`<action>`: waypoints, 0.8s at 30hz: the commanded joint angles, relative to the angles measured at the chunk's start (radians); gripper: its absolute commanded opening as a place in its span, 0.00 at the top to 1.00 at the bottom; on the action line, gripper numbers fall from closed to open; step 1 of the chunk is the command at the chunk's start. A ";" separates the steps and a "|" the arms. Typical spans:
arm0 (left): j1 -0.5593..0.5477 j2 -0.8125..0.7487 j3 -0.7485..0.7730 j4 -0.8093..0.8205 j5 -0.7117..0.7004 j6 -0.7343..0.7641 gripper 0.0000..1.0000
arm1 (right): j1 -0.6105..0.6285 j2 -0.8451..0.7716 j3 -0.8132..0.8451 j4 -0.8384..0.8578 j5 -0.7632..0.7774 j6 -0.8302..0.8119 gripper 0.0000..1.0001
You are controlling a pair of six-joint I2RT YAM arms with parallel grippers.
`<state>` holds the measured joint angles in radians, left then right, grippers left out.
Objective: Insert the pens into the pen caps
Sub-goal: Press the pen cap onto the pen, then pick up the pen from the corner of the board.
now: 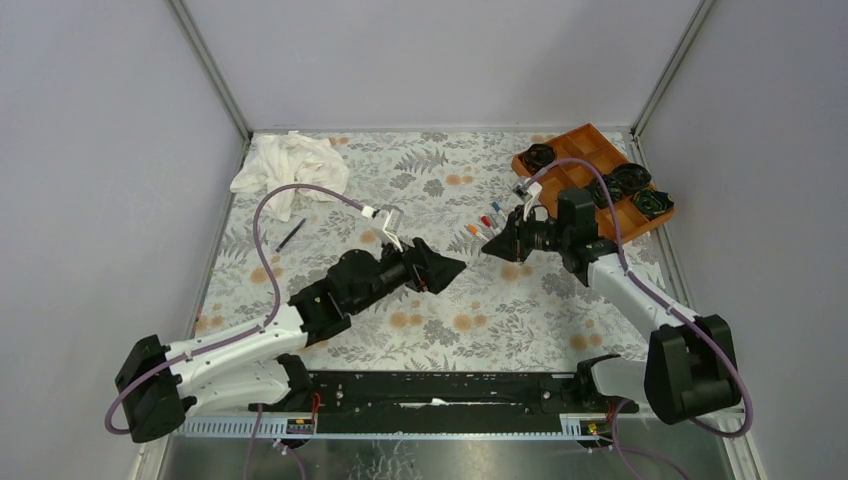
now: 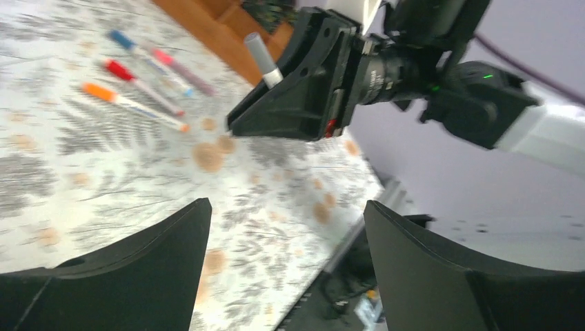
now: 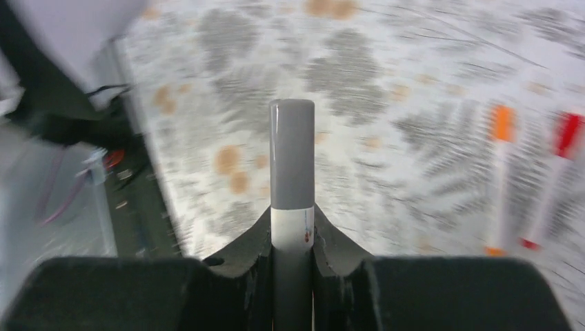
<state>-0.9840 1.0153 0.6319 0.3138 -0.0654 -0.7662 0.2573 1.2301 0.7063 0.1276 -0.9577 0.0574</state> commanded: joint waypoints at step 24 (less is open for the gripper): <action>0.079 -0.237 -0.156 -0.268 -0.235 0.167 0.11 | -0.075 0.675 0.564 -0.404 0.508 -0.243 0.68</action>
<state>-0.9127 0.8062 0.4950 0.0593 -0.2710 -0.5934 0.1844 1.8816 1.2297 -0.2321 -0.4458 -0.1764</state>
